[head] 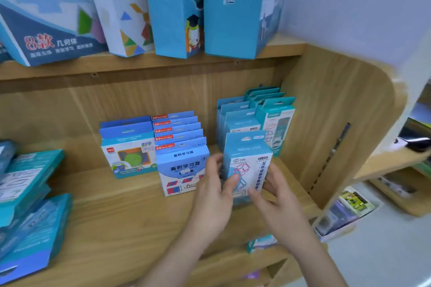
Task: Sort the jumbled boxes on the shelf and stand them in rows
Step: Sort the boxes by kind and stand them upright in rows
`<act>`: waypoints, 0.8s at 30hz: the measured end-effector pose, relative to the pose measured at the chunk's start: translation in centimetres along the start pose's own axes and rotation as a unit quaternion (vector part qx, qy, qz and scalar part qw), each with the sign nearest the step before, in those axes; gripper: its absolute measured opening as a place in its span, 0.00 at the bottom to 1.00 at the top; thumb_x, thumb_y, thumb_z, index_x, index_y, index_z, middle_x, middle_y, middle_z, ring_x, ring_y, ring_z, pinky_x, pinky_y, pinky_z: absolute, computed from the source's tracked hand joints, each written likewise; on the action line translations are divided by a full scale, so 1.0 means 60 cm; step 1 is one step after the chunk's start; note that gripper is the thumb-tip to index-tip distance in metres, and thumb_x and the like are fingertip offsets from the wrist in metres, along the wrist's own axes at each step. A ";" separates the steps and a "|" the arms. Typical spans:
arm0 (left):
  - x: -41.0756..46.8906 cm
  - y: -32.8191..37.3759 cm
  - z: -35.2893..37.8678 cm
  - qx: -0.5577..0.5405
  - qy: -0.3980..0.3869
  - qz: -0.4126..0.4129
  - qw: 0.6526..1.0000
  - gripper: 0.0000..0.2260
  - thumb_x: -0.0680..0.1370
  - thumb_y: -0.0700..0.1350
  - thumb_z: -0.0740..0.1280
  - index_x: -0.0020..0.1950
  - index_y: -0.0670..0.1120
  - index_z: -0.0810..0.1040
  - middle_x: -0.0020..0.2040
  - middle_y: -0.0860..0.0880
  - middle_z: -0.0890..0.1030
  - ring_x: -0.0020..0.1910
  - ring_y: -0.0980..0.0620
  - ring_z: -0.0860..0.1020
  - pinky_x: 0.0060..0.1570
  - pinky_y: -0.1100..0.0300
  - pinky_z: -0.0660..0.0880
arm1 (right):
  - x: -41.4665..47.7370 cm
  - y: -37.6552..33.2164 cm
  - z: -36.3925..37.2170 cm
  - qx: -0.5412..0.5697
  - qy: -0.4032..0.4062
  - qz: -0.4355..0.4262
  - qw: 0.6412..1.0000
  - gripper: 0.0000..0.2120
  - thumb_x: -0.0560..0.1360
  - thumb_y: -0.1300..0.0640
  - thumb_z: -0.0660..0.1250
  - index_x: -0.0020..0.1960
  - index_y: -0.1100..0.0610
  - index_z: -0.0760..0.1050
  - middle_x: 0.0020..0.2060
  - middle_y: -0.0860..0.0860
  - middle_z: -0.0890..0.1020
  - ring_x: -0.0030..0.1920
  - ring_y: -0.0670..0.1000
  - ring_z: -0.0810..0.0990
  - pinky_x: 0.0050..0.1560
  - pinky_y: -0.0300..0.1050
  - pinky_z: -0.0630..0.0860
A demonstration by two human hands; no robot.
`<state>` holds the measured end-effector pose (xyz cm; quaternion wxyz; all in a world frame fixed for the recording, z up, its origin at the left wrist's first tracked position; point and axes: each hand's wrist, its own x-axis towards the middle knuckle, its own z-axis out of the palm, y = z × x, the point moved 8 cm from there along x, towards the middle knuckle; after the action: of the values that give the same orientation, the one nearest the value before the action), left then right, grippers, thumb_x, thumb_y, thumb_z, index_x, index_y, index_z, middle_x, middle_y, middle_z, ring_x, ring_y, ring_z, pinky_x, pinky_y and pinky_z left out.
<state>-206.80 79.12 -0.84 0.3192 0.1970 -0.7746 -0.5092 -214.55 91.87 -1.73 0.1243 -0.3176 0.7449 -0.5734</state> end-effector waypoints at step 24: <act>0.117 -0.064 0.108 0.196 0.069 -0.082 0.975 0.32 0.77 0.39 0.64 0.76 0.50 0.52 0.60 0.46 0.79 0.57 0.44 0.78 0.52 0.54 0.75 | 0.152 0.095 0.000 0.009 -0.133 0.043 0.990 0.38 0.75 0.60 0.67 0.77 0.47 0.49 0.57 0.30 0.73 0.57 0.31 0.73 0.64 0.41 0.71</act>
<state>-216.43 77.42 -4.05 0.2842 0.3537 -0.8164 -0.3571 -223.45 87.07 -5.43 0.2503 -0.3575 0.7293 -0.5270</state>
